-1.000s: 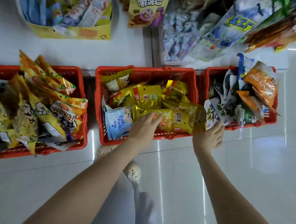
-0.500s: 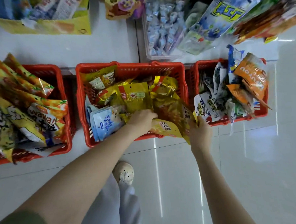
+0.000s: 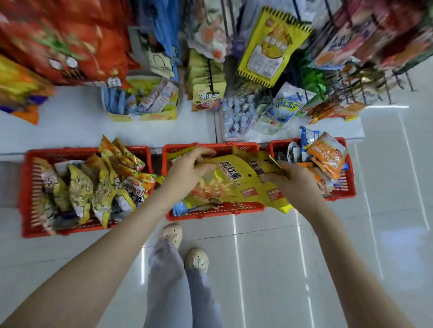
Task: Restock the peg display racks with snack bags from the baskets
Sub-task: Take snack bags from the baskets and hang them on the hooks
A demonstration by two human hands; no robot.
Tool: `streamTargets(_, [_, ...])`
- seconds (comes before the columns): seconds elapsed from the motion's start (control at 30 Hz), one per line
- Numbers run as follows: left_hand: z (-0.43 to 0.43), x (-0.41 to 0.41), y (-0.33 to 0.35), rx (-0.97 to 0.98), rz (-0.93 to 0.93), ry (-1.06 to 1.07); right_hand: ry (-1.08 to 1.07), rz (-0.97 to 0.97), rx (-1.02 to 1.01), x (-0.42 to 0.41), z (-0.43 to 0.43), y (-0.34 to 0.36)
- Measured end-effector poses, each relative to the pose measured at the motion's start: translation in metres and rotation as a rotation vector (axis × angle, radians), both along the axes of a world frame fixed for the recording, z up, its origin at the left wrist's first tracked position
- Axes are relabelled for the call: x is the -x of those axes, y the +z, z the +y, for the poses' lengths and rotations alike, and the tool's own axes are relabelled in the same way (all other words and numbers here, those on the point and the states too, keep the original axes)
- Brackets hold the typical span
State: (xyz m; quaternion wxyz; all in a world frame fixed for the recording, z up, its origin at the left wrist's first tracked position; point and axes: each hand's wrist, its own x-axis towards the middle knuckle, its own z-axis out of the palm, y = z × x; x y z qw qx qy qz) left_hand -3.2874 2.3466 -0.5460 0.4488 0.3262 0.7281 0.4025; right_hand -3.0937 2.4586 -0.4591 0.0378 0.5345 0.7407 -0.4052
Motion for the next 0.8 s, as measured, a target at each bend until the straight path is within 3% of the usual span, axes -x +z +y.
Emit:
streamTargets(0.1, [-0.022, 0.013, 0.076, -0.048, -0.041, -0.008, 0.178, 0.039, 0.025, 0.025, -0.015, 0.067])
streamTargets(0.37, [-0.099, 0.049, 0.230, -0.140, 0.168, 0.093, 0.502, 0.196, -0.017, 0.080, -0.069, 0.204])
streamTargets(0.53, [-0.147, 0.073, 0.297, -0.150, 0.405, 0.307, 0.612, 0.303, -0.039, 0.107, -0.102, 0.266])
streamTargets(0.7, [-0.195, 0.111, 0.340, -0.218, 0.449, 0.481, 0.589, 0.432, -0.002, 0.139, -0.121, 0.301])
streamTargets(0.8, [-0.217, 0.145, 0.356, -0.268, 0.465, 0.553, 0.572, 0.451, -0.198, 0.169, -0.128, 0.319])
